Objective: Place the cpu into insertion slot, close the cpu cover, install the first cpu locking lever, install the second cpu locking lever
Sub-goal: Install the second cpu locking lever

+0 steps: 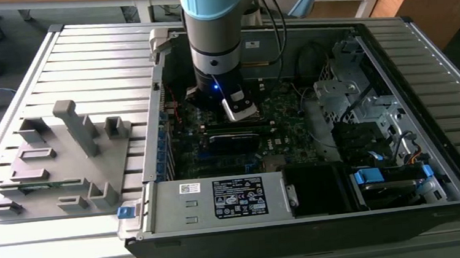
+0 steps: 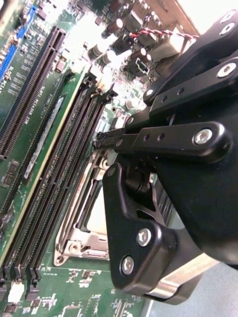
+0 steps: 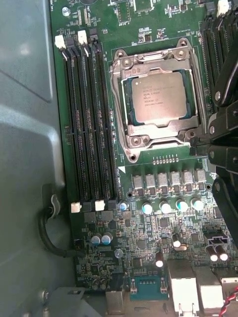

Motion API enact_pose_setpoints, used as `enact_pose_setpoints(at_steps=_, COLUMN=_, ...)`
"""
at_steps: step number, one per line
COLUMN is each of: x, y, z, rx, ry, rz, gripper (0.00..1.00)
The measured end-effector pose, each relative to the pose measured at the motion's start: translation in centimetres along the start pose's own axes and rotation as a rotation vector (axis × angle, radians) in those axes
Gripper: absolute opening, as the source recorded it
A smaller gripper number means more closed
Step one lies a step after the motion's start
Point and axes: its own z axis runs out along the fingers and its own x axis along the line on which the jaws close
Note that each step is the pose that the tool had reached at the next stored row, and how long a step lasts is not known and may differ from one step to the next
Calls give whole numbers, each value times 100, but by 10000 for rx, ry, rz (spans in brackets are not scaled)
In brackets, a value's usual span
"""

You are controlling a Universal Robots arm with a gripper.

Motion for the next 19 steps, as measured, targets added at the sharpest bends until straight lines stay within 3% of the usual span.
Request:
enact_pose_setpoints(at_steps=5, x=25, y=-9, z=10, rx=-53, ry=-7, rz=1, gripper=11)
enact_pose_setpoints(at_steps=19, x=40, y=-15, z=20, rx=-52, ry=-9, rz=0, gripper=11)
